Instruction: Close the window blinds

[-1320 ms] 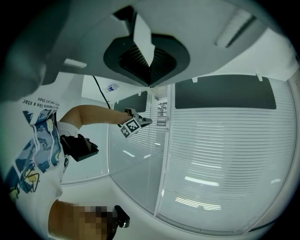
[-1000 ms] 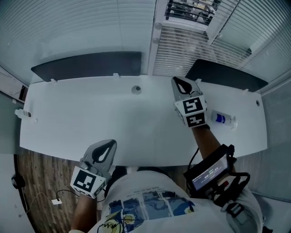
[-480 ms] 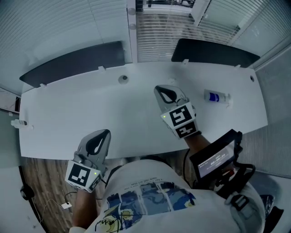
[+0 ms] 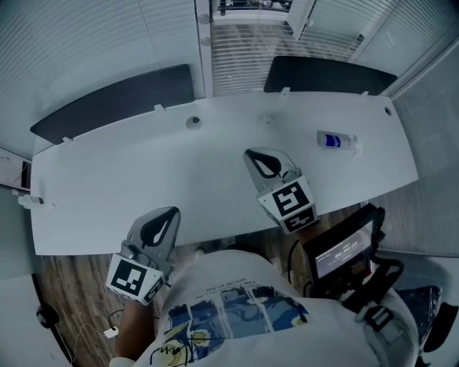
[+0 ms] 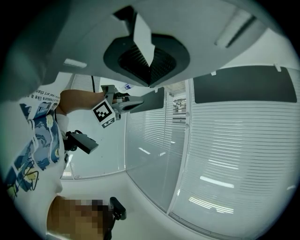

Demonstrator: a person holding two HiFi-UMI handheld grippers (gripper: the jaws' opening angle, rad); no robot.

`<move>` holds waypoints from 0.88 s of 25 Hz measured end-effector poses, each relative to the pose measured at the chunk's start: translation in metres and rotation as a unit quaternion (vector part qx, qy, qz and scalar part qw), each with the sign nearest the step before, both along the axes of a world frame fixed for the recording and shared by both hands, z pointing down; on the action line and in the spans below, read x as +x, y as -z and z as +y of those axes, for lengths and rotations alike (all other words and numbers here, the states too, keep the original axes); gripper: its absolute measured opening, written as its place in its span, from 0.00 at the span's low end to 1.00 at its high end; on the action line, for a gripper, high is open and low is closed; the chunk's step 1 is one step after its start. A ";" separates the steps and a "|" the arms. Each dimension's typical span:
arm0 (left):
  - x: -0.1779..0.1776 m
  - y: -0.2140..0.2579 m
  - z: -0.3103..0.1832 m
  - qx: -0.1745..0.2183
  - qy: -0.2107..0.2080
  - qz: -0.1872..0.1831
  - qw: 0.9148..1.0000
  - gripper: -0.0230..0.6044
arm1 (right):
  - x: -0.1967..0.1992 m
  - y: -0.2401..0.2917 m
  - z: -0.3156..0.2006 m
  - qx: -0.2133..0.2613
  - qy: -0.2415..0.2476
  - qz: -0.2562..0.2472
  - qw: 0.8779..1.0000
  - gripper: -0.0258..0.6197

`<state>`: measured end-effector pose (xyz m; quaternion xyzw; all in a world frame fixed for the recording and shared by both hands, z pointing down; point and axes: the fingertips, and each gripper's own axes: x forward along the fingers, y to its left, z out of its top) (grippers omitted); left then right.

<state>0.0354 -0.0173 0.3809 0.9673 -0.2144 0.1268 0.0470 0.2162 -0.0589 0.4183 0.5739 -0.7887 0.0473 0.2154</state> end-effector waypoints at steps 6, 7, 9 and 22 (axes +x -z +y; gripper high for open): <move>-0.024 -0.002 0.011 -0.008 -0.015 0.008 1.000 0.05 | -0.034 0.013 0.021 0.005 0.000 0.002 1.000 0.04; -0.026 -0.002 0.012 -0.008 -0.019 0.009 1.000 0.05 | -0.038 0.016 0.024 0.008 -0.001 0.003 1.000 0.04; -0.031 -0.002 0.014 -0.008 -0.025 0.012 1.000 0.05 | -0.045 0.018 0.031 0.008 -0.004 0.005 1.000 0.04; -0.067 -0.002 0.031 -0.011 -0.069 0.028 0.997 0.05 | -0.097 0.024 0.073 0.008 -0.024 -0.002 1.000 0.04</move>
